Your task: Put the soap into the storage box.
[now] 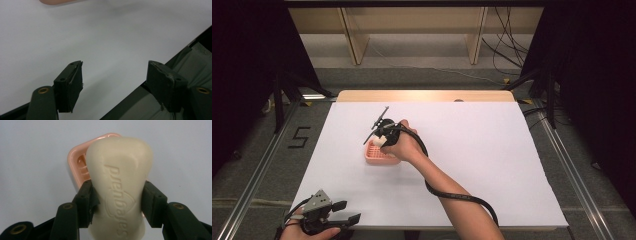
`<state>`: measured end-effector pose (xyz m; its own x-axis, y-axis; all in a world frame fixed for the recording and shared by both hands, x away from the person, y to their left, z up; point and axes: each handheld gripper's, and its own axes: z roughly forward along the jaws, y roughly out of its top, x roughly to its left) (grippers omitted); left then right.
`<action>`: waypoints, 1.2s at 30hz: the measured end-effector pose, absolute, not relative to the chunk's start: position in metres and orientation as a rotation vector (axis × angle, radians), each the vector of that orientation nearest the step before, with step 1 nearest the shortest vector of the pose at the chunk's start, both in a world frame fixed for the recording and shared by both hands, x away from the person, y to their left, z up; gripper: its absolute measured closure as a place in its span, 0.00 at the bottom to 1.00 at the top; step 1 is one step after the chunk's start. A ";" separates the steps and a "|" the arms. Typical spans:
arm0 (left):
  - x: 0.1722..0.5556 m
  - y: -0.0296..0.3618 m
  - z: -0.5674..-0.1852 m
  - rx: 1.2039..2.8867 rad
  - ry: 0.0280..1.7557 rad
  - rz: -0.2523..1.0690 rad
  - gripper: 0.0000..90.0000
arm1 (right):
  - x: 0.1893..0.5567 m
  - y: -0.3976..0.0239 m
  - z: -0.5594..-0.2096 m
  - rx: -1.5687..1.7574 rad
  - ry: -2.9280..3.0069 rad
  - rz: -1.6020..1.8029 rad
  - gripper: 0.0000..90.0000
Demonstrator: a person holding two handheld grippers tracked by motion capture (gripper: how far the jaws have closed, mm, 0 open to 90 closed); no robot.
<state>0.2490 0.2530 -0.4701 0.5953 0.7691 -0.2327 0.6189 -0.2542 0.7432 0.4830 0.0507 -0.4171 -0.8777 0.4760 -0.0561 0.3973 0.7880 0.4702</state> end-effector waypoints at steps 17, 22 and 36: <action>0.249 0.253 -0.470 1.969 1.102 0.222 0.32 | 0.487 0.054 -0.423 0.688 2.805 0.676 0.56; 0.249 0.253 -0.470 1.968 1.104 0.221 0.32 | 0.487 0.056 -0.425 0.685 2.810 0.675 0.56; 0.249 0.253 -0.470 1.968 1.103 0.221 0.32 | 0.490 0.060 -0.432 0.687 2.818 0.667 0.56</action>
<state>0.2489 0.2535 -0.4700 0.5961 0.7679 -0.2345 0.6185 -0.2530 0.7439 0.4900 0.0601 -0.4316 -0.8805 0.4710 -0.0536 0.3970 0.7944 0.4596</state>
